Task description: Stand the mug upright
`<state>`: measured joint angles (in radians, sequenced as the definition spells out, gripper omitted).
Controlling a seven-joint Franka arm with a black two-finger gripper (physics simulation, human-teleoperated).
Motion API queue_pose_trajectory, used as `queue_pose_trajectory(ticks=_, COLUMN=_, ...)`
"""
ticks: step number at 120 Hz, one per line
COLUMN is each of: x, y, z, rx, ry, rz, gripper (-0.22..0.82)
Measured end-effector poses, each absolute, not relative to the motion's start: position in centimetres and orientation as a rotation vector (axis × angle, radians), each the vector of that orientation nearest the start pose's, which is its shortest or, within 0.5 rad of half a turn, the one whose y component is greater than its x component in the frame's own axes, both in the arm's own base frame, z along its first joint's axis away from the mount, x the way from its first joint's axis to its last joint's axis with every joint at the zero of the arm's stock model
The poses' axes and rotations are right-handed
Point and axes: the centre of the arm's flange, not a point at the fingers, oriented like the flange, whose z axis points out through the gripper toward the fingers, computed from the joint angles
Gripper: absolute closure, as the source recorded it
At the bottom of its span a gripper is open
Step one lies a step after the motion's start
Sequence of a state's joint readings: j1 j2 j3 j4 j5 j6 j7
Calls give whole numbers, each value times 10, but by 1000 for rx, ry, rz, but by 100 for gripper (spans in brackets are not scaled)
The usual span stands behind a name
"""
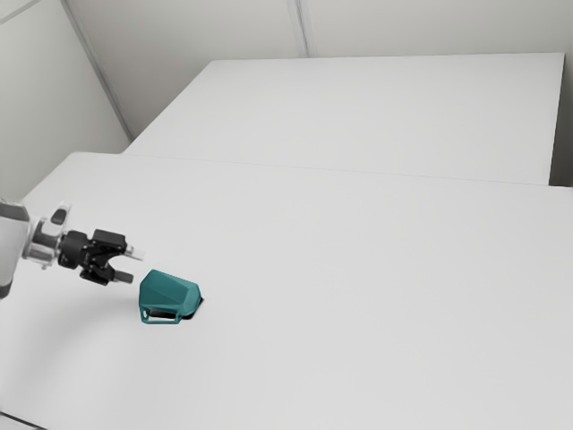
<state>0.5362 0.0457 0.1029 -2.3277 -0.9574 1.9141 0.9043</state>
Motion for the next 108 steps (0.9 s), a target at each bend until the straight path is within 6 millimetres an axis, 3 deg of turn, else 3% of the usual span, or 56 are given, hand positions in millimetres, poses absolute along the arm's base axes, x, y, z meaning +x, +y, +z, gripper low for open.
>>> queue_pose_trajectory(ticks=44, x=416, y=233, z=291, rx=2201, ry=367, rz=296, gripper=0)
queue_pose_trajectory(ticks=108, x=436, y=213, z=289, rx=2205, ry=325, rz=310, gripper=0)
